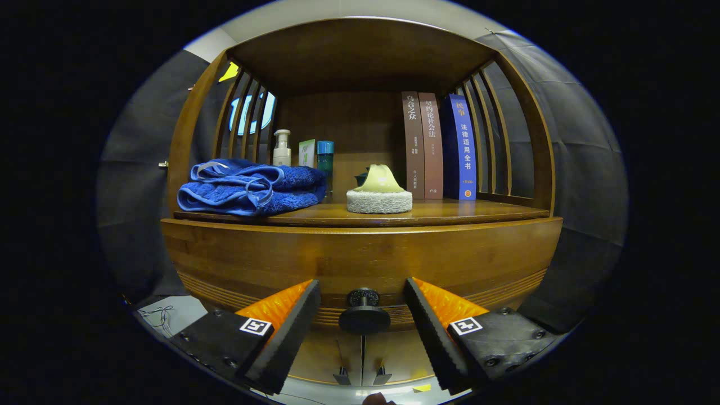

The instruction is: Pull open the drawer, take out the items inside it, and place them on the countertop above the cabinet.

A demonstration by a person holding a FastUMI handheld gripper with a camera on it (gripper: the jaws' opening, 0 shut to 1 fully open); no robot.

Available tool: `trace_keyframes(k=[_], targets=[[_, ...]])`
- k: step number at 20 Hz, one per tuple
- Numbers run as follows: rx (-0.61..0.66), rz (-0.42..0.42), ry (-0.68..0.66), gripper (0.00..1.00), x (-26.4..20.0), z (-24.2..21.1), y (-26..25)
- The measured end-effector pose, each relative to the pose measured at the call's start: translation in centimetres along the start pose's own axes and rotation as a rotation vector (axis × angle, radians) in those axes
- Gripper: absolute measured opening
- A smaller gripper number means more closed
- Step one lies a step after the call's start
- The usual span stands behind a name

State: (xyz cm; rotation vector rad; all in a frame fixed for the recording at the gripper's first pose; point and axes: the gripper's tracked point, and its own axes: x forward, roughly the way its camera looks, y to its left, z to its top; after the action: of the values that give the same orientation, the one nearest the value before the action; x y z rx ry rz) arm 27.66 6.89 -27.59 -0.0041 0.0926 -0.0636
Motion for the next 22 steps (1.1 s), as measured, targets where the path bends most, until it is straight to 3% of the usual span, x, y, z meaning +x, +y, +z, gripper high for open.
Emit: trace_keyframes(k=[9,13,16,22], targets=[[0.002,-0.002,0.017,1.00,0.5,0.0,0.0],[0.005,-0.008,0.005,1.00,-2.0,1.7,-0.5],[-0.008,0.030,0.031,1.00,-5.8,5.0,0.2],[-0.024,0.110,-0.032,0.99,-15.6,16.9,1.7]])
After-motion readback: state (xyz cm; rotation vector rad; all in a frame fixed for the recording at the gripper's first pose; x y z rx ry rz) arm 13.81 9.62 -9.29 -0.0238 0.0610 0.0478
